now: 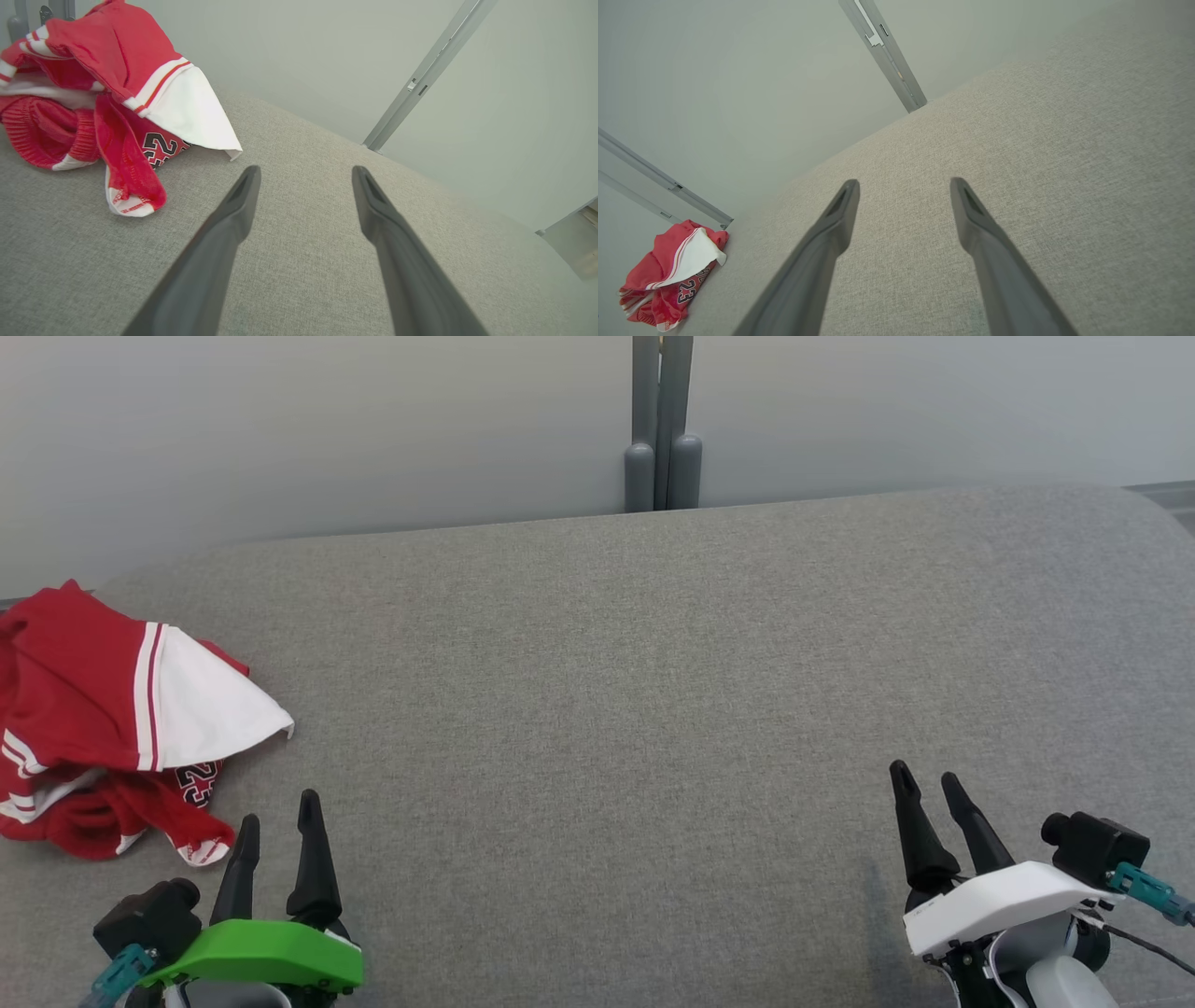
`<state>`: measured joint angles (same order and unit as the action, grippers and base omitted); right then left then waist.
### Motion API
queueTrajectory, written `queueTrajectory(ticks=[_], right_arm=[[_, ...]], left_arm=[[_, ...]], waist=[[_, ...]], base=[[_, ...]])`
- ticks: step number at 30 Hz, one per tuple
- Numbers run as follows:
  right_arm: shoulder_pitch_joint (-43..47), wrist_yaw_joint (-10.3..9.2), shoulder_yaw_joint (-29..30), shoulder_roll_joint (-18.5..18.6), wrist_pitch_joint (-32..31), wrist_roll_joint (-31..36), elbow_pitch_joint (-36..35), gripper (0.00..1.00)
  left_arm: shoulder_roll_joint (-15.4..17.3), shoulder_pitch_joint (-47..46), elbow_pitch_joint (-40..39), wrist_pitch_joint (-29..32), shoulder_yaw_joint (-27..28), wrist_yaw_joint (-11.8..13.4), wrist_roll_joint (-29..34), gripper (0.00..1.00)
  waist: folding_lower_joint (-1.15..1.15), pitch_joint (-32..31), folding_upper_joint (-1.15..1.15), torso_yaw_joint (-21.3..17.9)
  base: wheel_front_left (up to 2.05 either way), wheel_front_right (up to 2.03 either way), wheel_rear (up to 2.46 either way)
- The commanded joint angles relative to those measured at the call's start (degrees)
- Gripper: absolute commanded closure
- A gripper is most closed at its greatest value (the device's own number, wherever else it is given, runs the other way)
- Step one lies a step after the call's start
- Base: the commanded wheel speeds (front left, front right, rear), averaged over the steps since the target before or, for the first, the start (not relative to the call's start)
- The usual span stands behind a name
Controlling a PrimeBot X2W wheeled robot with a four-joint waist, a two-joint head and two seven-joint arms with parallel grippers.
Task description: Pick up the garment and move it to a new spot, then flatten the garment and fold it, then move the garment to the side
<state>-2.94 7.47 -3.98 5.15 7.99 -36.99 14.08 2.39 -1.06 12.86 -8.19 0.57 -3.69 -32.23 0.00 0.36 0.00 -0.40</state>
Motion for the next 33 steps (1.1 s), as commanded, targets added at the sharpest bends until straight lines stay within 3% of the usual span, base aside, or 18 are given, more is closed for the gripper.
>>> queueTrajectory(ticks=[1,33], right_arm=[[-0.1,0.02,0.0,0.5,0.6,1.8,-0.9,0.0],[1.3,0.03,0.4,-0.4,4.9,21.1,-2.0,0.0]], left_arm=[[0.4,0.2,-0.8,-0.6,-0.1,0.3,1.6,0.0],[0.6,1.9,0.8,-4.8,-2.3,2.8,18.1,0.0]], waist=[[0.0,0.0,0.0,0.0],[0.0,-0.1,0.0,-1.0]], base=[[0.0,0.0,0.0],[0.0,0.0,0.0]])
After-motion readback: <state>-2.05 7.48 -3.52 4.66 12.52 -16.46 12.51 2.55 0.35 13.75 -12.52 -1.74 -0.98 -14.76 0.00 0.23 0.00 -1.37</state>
